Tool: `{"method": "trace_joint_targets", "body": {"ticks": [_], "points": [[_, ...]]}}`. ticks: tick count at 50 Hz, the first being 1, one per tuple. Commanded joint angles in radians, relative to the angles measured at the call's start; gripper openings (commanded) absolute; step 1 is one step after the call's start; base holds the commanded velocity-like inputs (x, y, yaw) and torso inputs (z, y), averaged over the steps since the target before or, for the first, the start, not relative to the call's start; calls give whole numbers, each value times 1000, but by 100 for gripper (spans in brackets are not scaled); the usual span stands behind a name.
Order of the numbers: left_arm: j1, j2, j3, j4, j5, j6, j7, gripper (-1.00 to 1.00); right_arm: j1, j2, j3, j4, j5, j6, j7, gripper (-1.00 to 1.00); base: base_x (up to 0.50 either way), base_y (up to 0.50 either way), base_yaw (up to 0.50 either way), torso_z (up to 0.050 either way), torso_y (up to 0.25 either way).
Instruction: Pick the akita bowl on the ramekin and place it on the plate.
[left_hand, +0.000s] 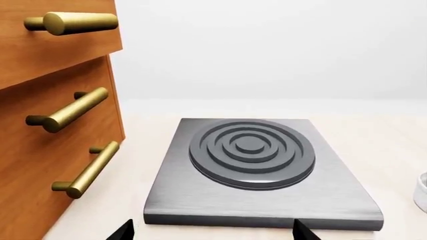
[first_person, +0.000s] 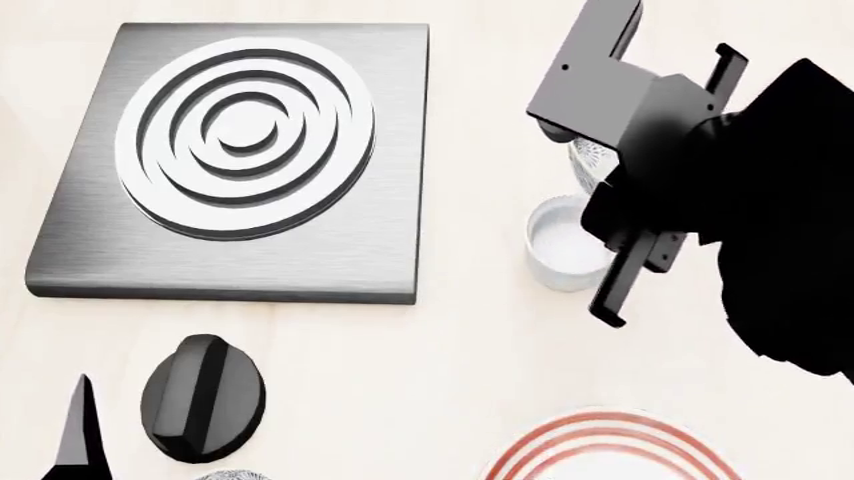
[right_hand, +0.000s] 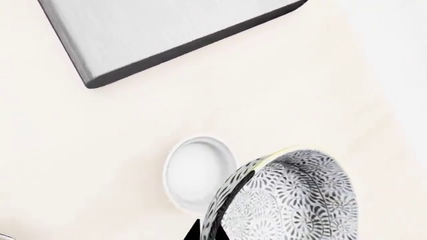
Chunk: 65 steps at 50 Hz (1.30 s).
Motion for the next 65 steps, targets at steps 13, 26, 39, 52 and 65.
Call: {"method": "trace_joint_targets", "body": {"ticks": [13,26,39,52,65], "points": [[-2,-9,8,-7,3,7,-10,100,58,212,12,-533,88,234,-84,-100,0,0,0,0,0],[-5,-12,13,-12,4,10,-14,100,-10,313,71,-764,185,329,-61,-100,0,0,0,0,0],[-4,-17,14,-13,1,15,-17,100,-108,373,114,-867,255,353,-18,-100,0,0,0,0,0],[-4,-22,12,-16,-4,18,-21,100,-270,433,233,-978,383,367,87,-100,0,0,0,0,0],[-4,-26,18,-16,-4,20,-25,100,-372,494,304,-1049,473,371,163,-100,0,0,0,0,0]]}}
